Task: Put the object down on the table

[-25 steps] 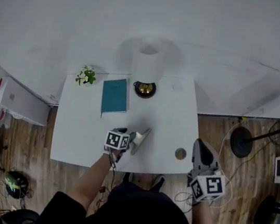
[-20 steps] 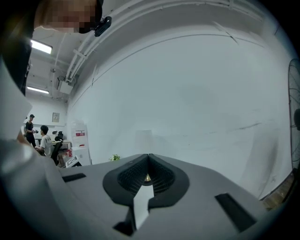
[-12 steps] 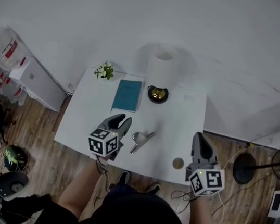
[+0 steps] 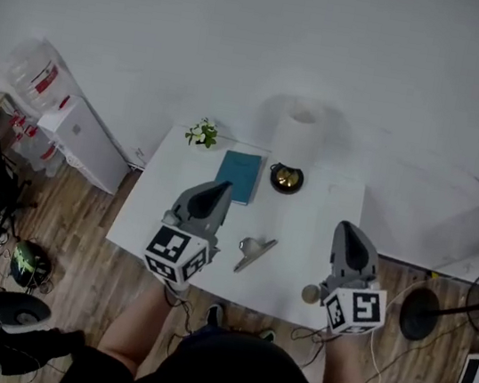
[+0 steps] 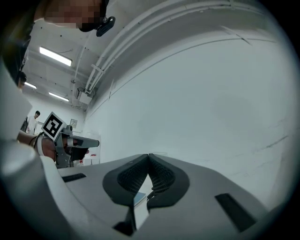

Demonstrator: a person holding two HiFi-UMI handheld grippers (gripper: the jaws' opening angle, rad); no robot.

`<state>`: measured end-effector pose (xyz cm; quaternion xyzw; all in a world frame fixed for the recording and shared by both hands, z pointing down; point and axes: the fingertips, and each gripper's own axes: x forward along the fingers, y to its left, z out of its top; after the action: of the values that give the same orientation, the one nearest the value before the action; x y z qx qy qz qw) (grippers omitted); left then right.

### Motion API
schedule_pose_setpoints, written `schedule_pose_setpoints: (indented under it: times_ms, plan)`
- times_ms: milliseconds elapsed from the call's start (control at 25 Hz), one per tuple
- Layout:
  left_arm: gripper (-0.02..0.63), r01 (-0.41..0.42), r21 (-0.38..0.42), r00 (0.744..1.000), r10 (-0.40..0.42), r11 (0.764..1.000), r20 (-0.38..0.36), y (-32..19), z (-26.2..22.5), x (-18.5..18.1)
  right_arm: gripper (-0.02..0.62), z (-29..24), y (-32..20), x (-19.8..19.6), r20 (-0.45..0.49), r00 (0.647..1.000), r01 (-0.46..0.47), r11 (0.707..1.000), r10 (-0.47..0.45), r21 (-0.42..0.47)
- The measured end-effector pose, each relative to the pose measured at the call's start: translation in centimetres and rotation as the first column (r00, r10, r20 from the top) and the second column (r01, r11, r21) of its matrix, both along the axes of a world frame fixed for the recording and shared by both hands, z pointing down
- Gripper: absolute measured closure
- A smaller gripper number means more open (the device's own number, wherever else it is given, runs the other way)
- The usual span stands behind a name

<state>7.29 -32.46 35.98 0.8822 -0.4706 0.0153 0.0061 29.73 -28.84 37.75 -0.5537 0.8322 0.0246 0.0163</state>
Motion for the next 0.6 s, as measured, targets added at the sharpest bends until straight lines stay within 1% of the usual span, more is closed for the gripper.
schedule_pose_setpoints:
  times_ms: [160,320,480,600]
  plan:
    - [0.601,0.010,0.079,1.000,-0.010,0.997,0.002,0.2,-2.9,-1.0,0.591,-2.2,0.3,-0.6,-0.035,0.999,-0.027,0.998,0.029,0.056]
    - [0.601,-0.007,0.139,1.000,0.005,0.990,0.009,0.3,-4.6,-1.2,0.592,-3.7,0.3,-1.5,-0.109,0.992,-0.047,0.994,0.058,0.102]
    - [0.601,-0.017,0.159,1.000,0.013,0.987,0.025,-0.1,-5.4,-1.6,0.591,-4.6,0.0,-2.7,-0.134,0.989,-0.044,0.992,0.061,0.122]
    - [0.601,-0.020,0.170,1.000,0.017,0.985,0.021,-0.5,-5.7,-1.8,0.591,-5.1,-0.1,-3.0,-0.129,0.989,-0.047,0.989,0.065,0.137]
